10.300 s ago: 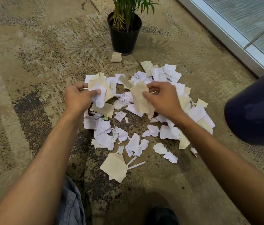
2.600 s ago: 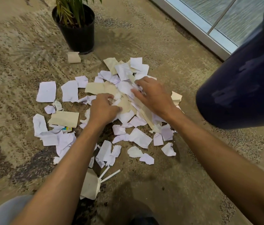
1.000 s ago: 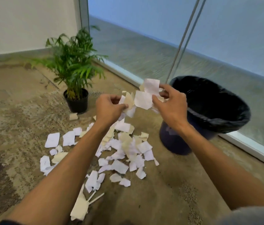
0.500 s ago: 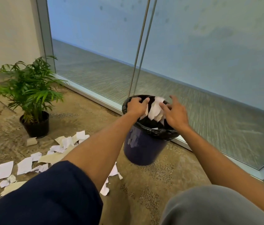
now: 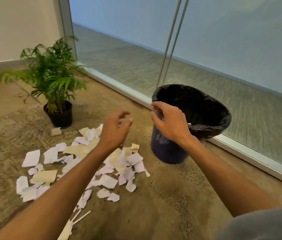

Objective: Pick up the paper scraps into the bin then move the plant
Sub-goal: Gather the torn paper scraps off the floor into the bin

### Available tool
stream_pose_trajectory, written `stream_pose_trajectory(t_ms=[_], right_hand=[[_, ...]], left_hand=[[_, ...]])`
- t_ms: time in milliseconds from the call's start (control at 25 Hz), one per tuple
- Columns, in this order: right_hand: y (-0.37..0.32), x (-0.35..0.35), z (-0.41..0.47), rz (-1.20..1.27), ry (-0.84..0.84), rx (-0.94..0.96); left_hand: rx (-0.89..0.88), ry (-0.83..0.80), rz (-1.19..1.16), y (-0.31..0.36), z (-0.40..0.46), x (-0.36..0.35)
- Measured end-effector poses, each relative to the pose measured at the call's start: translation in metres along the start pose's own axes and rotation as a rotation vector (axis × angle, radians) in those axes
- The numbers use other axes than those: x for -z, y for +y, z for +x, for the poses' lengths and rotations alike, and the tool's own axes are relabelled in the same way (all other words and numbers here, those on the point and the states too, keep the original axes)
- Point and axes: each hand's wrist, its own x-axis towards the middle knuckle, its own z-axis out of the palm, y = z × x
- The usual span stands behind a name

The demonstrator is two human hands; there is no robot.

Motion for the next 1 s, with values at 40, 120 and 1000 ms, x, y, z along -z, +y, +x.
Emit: stream_pose_trajectory(t_ms=[40, 120, 1000], right_hand=[[-0.006, -0.015, 0.0, 0.012, -0.058, 0.012], [-0.014, -0.043, -0.003, 0.007, -0.181, 0.03], [0.012, -0.254, -0.023, -0.028, -0.665, -0.321]], left_hand=[[0.051, 0.029, 0.018, -0.021, -0.014, 0.017], [0.149, 0.09, 0.103, -0.063, -0.043, 0.047], [0.51, 0.012, 0.888, -0.244, -0.046, 0.049]])
